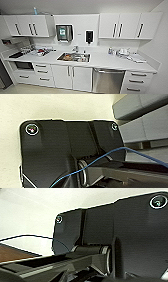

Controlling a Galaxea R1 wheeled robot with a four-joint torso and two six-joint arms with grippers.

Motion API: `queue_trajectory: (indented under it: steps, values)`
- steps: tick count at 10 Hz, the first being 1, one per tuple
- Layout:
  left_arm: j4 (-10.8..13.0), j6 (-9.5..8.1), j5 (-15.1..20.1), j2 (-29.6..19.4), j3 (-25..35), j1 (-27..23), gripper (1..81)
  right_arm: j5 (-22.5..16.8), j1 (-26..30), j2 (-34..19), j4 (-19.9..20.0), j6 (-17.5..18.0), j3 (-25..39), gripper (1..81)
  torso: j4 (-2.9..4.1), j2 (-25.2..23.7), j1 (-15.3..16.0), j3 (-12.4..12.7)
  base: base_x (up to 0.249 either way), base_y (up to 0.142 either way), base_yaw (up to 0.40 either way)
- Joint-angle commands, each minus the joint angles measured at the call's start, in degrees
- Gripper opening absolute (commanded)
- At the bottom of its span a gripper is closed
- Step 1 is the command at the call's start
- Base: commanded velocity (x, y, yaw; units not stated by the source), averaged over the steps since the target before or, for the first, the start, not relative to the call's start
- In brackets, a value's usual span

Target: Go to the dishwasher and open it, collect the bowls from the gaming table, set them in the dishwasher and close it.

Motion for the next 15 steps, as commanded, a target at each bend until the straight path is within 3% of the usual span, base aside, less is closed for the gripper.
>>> queue_trajectory:
  steps: [1, 15]
  values:
    - [-0.2, 0.41, 3.0, -0.8, 0.7, -3.2, 81.1, -2.5, 3.0, -0.3, -0.5, -0.2, 0.9, 81.1, 0.0, 0.0, 0.0, 0.0, 0.132, 0.0, 0.0]
    - [-0.2, 0.33, 3.0, -0.9, 0.7, -3.2, 81.1, -2.5, 3.0, -0.3, -0.5, -0.2, 1.4, 81.1, 0.0, 0.0, 0.0, 0.0, 0.132, 0.0, 0.0]
